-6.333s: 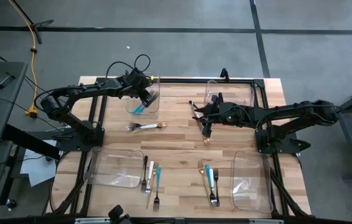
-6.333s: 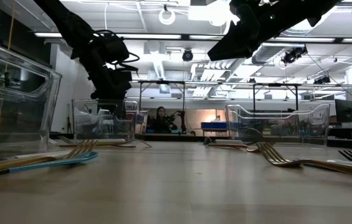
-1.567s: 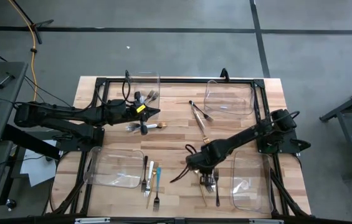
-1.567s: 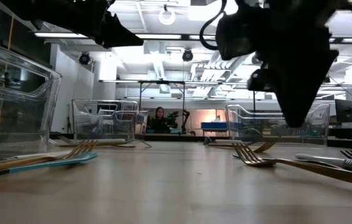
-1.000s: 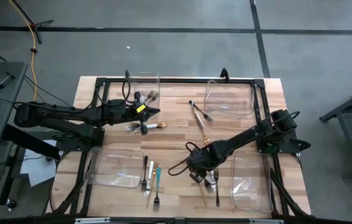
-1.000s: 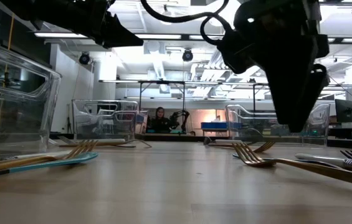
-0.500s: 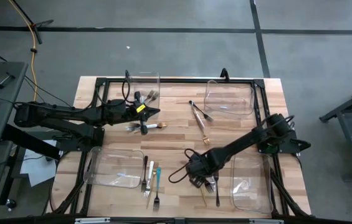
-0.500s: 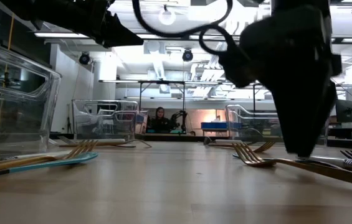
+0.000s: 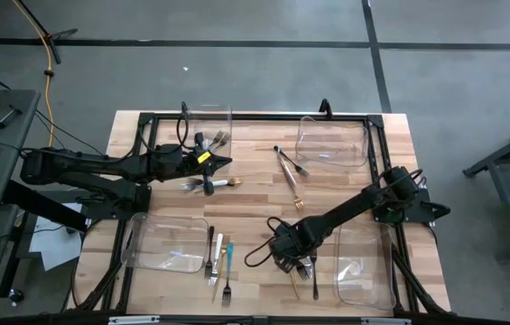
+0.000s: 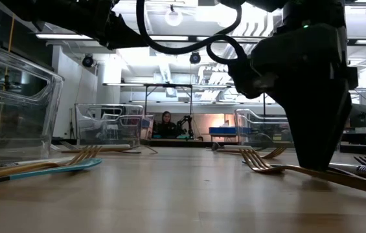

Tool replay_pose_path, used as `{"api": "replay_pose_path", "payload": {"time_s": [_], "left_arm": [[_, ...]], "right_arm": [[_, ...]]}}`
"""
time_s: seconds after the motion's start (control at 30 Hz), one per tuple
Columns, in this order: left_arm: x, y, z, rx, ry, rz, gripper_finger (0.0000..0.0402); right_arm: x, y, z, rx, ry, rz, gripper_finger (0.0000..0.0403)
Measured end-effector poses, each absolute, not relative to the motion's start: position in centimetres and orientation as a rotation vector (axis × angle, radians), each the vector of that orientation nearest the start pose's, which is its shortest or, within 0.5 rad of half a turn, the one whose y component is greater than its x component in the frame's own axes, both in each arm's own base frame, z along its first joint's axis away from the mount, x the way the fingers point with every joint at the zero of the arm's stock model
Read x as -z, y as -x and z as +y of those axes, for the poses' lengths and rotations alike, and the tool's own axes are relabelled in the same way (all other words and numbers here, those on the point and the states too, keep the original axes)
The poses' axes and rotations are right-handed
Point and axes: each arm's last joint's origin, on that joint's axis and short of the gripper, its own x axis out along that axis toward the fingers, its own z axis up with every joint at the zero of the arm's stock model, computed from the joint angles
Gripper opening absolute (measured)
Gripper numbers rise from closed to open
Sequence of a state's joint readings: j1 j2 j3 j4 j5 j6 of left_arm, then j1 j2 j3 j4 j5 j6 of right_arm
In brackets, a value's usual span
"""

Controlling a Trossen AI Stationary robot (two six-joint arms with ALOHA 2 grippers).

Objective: Sort silverware by color (type)
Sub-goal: Put the blue fork into the top left transparent bin

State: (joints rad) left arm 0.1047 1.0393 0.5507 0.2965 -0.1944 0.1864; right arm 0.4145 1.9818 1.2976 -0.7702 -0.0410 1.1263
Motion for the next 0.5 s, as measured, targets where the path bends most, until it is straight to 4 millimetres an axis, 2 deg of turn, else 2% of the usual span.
{"api": "replay_pose_path", "payload": {"time_s": [0.5], "left_arm": [[-25.06,-22.33,2.91,-0.279,-0.193,0.220,0.0000]], "right_arm": [[-13.97,-32.96,14.48,0.519,-0.588,1.440,0.0111]]}}
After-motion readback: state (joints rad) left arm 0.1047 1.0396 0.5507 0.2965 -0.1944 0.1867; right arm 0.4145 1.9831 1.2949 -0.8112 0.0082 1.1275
